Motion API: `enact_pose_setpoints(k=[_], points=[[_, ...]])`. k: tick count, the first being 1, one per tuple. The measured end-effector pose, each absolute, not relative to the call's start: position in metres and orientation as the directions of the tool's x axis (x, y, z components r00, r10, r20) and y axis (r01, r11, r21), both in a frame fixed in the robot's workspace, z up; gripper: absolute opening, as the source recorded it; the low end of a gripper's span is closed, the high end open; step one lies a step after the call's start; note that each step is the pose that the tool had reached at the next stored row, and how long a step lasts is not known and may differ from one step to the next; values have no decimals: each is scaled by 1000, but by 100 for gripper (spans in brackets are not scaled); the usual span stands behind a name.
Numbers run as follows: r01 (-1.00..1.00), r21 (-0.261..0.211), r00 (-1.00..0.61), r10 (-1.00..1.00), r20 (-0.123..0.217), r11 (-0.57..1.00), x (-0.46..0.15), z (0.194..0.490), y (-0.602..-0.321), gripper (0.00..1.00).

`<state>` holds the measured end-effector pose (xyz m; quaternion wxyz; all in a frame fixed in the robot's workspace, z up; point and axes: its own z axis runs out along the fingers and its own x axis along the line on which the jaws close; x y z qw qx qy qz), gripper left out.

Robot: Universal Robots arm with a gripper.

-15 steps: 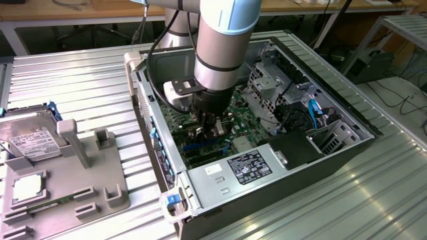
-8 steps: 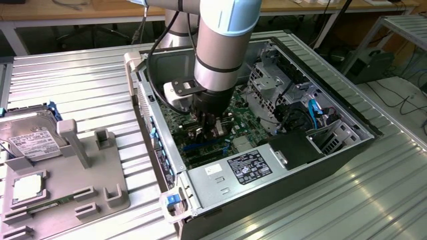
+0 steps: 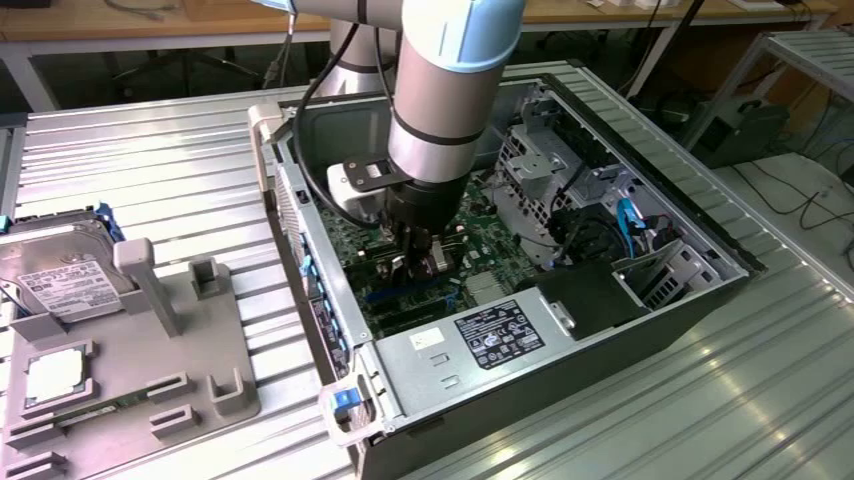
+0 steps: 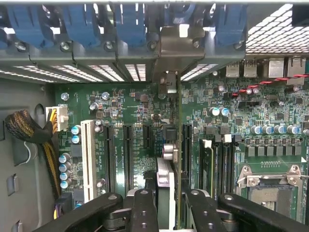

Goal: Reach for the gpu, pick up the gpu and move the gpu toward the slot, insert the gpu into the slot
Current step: 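Insert the gpu into the slot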

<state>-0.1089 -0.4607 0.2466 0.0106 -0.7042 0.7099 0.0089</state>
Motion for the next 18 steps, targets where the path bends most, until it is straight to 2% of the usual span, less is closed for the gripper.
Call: enact_pose_setpoints(k=[4,18], points=[[-1000,16,-8,-1000,-27,8,-108,247,-461,28],[-1000,17,-9,-1000,-27,8,-108,242,-461,28]])
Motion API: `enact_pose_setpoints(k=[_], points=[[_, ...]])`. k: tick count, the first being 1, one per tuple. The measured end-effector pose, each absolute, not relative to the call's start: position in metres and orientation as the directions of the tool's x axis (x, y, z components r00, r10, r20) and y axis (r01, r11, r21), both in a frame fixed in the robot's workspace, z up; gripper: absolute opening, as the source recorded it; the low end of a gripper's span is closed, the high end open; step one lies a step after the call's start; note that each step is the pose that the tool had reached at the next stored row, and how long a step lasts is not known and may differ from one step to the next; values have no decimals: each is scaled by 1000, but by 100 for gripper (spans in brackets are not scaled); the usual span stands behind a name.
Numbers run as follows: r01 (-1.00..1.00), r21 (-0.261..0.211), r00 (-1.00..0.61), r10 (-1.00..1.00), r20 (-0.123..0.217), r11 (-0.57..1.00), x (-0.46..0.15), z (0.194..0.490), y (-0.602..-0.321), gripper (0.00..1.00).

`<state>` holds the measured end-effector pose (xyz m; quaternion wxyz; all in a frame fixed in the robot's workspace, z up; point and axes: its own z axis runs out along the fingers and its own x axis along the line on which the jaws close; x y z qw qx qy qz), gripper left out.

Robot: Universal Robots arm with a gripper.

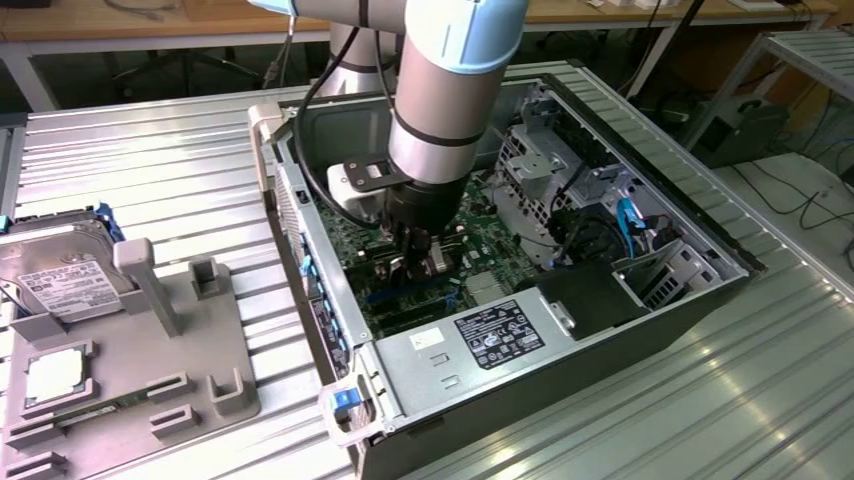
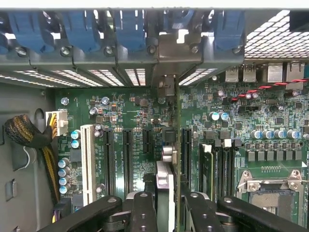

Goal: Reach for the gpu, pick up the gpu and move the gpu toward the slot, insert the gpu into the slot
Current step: 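Insert the gpu into the slot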

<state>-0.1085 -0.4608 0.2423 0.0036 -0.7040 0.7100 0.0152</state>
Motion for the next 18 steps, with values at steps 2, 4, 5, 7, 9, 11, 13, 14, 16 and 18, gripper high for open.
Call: enact_pose_setpoints(k=[2,4,5,7,9,11,13,14,16,18], points=[[-1000,16,-9,-1000,-29,8,-108,241,-461,28],[-1000,17,-9,-1000,-27,8,-108,242,-461,28],[-1000,17,-9,-1000,-27,8,-108,242,-461,28],[-1000,17,-9,-1000,-27,8,-108,242,-461,28],[-1000,17,-9,-1000,-27,8,-108,242,-461,28],[-1000,17,-9,-1000,-27,8,-108,242,-461,28],[-1000,17,-9,-1000,-27,8,-108,242,-461,28],[-1000,17,-9,-1000,-27,8,-108,242,-461,28],[-1000,17,-9,-1000,-27,8,-108,242,-461,28],[-1000,17,-9,-1000,-27,8,-108,242,-461,28]])
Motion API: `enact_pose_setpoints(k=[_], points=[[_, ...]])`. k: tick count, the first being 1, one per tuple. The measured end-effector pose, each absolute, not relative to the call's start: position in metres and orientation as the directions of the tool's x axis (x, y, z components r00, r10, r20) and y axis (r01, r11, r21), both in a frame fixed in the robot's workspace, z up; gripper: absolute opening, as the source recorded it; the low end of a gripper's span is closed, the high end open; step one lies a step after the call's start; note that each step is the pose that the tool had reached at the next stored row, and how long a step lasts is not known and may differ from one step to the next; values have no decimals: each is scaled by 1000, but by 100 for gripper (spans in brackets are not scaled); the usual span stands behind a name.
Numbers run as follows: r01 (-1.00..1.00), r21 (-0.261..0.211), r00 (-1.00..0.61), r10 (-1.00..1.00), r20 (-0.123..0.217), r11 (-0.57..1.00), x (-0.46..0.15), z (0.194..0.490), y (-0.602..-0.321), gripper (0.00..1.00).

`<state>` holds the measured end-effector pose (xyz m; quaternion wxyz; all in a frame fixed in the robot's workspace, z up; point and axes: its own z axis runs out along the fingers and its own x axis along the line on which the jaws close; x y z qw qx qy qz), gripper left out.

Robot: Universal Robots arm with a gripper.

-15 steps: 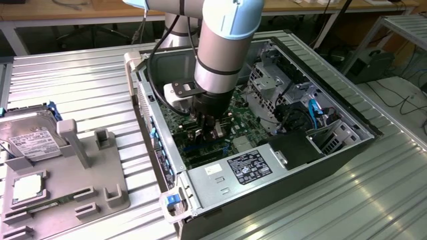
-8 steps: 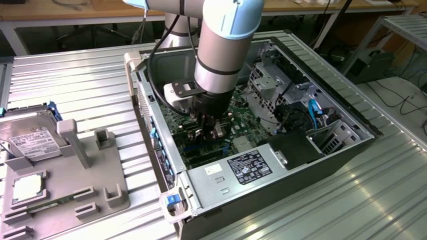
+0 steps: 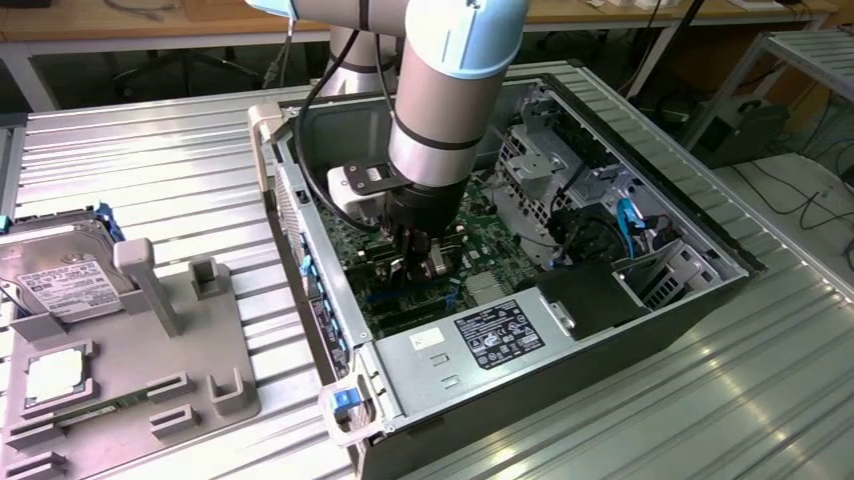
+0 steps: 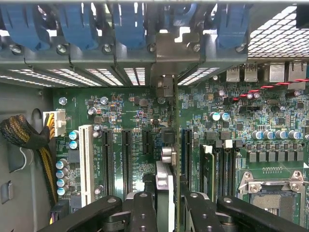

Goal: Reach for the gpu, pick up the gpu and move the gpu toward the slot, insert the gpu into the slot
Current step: 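Insert the gpu into the slot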

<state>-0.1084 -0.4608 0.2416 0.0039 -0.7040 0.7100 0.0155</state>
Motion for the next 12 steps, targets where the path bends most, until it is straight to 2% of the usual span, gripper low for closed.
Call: enact_pose_setpoints(k=[12], points=[[-1000,17,-9,-1000,-27,8,-108,242,-461,28]])
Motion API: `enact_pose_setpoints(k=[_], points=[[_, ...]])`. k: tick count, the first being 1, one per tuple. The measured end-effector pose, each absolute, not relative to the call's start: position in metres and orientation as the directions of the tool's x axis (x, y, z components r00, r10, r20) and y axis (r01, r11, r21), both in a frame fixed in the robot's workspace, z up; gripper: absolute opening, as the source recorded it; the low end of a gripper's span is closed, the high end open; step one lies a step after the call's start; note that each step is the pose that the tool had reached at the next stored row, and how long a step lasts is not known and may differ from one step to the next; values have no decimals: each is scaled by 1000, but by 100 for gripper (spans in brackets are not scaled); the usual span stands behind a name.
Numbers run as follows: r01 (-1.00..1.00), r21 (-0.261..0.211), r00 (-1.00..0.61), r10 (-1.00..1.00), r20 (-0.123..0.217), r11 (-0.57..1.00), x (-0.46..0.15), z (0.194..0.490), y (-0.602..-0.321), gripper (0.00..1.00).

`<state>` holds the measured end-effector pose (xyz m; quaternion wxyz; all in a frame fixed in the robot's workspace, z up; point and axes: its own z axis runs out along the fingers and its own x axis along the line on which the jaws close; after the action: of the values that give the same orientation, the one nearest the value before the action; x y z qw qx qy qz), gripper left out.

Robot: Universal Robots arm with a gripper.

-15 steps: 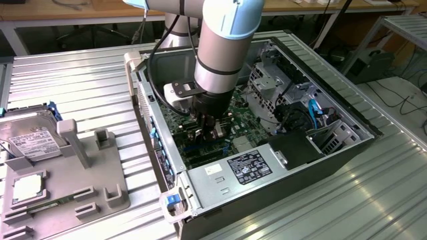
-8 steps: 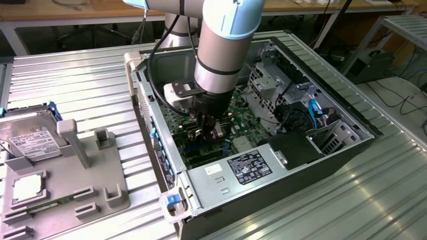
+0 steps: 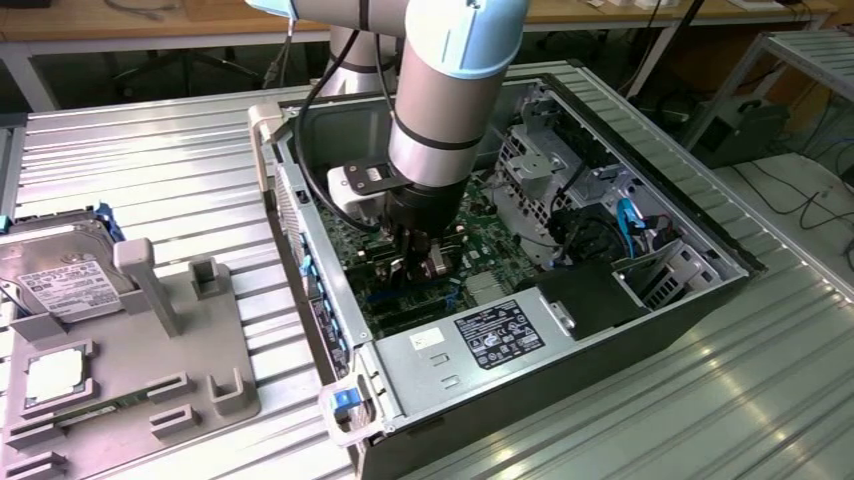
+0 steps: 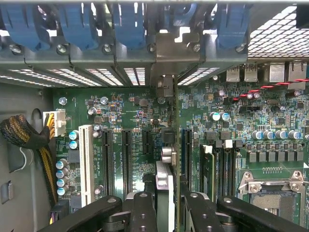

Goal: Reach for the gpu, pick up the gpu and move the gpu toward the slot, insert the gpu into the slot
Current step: 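Insert the gpu into the slot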

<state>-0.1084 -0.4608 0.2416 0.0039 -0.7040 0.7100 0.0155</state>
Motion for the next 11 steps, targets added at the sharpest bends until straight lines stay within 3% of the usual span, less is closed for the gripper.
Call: enact_pose_setpoints(k=[11], points=[[-1000,17,-9,-1000,-27,8,-108,242,-461,28]])
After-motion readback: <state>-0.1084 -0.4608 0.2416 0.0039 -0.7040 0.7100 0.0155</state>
